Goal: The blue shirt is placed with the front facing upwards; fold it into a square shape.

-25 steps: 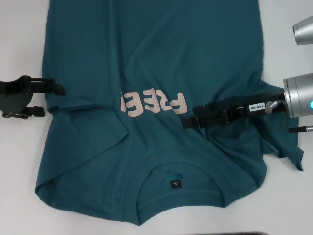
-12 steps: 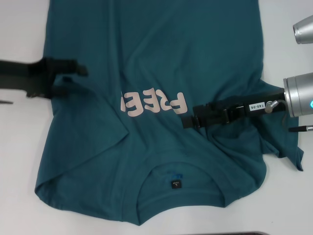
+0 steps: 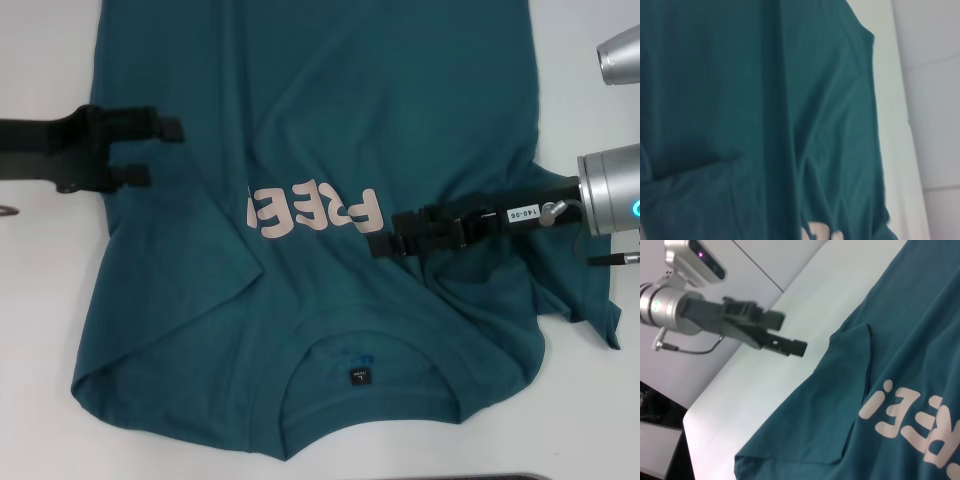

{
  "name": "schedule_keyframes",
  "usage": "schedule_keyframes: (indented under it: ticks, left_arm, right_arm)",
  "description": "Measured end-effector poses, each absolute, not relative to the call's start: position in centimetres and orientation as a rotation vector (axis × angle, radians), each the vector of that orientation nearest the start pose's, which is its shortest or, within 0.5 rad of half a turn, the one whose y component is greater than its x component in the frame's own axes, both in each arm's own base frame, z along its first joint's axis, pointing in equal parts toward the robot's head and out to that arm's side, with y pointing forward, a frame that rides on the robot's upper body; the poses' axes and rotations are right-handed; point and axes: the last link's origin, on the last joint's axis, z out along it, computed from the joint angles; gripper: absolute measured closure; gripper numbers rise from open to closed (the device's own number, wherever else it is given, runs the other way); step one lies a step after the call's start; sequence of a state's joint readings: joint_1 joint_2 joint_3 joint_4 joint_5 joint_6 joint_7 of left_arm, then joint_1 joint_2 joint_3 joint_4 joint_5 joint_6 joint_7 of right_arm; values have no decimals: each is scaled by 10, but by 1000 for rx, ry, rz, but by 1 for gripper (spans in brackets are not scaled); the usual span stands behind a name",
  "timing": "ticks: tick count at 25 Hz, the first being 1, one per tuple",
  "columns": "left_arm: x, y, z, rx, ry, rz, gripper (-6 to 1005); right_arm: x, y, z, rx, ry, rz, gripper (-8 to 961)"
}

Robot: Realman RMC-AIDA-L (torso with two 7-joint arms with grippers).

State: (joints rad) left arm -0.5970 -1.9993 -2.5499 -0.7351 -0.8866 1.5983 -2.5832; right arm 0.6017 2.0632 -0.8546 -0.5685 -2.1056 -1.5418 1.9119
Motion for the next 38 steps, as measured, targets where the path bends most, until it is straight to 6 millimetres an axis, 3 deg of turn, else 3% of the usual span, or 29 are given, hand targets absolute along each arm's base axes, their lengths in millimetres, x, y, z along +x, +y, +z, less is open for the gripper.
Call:
schedule_keyframes:
  ticks: [5, 11, 15, 18, 24, 28, 38]
  left_arm:
    - [-286, 325, 52, -2276, -2004, -642, 62]
    - [-304, 293, 55, -2326, -1921, -756, 62]
    - [-310, 280, 50, -2316, -1903, -813, 63]
    - [-312, 276, 50, -2291, -1899, -856, 63]
    - [-308, 275, 53, -2264, -1996, -903, 67]
    - [-306, 274, 58, -2238, -2007, -977, 67]
    - [-308, 275, 60, -2204, -2020, -996, 66]
  right_arm:
    - [251, 324, -35, -2795, 1379, 546, 102]
    - [247, 326, -24, -2774, 1388, 665, 104]
    - [251, 326, -6, -2748, 1408, 718, 105]
    - [262, 330, 18, -2671, 1525, 712, 105]
    - [289, 324, 75, -2548, 1763, 575, 107]
    - [308, 316, 100, -2472, 1832, 408, 108]
    - [334, 295, 112, -2372, 1947, 158, 110]
